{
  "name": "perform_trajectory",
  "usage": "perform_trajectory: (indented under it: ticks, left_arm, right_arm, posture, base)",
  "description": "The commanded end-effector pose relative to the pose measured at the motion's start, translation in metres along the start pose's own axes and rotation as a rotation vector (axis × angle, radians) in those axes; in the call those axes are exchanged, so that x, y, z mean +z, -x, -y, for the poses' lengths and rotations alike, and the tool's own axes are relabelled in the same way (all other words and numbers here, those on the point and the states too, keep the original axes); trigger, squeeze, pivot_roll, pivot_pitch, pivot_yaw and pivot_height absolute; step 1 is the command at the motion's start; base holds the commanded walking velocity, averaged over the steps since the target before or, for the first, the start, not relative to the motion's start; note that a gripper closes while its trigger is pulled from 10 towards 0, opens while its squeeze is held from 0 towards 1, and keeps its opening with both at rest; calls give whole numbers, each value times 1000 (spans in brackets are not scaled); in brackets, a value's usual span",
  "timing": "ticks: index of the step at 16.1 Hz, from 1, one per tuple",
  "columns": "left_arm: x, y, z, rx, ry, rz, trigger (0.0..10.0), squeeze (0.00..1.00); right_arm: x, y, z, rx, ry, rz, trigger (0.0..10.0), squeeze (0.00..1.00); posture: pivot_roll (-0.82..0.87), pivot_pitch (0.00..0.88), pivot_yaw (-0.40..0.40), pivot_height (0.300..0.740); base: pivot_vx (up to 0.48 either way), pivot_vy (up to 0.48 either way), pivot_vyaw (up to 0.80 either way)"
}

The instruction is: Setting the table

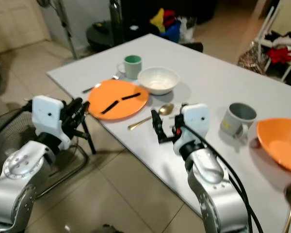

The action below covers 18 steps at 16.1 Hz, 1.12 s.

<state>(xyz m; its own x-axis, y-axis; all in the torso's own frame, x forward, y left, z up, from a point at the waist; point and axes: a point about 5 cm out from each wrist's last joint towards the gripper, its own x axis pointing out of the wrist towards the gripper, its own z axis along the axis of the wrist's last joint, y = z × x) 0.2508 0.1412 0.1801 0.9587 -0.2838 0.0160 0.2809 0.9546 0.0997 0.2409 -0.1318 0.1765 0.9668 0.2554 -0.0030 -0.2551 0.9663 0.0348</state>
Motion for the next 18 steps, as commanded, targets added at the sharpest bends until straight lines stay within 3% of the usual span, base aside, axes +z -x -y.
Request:
perform_trajectory:
  ticks: [1, 3, 4, 9, 18]
  left_arm:
    - [1, 0, 0, 0, -10, 1, 10000, 0]
    - [1, 0, 0, 2, -11, 4, 10000, 0]
    - [1, 0, 2, -6, -11, 2, 10000, 0]
    - [0, 1, 1, 1, -14, 1, 10000, 0]
    - [1, 2, 0, -2, -16, -6, 10000, 0]
  right_arm:
    - [2, 0, 2, 5, -22, 12, 10000, 1000]
    - [-1, -1, 2, 0, -13, -10, 10000, 1000]
    - [-6, 0, 7, -49, -65, -41, 10000, 1000]
    - [-5, 0, 0, 62, -111, -38, 10000, 1000]
    - [-5, -1, -1, 84, -138, -46, 10000, 1000]
  posture:
    - [108, 0, 41, 740]
    - [109, 0, 39, 740]
    - [114, 0, 44, 740]
    - [120, 0, 34, 740]
    - [125, 0, 34, 740]
  base:
    - [0, 345, 0]
    - [0, 339, 0]
    - [0, 337, 0]
    - [0, 339, 0]
    - [0, 336, 800]
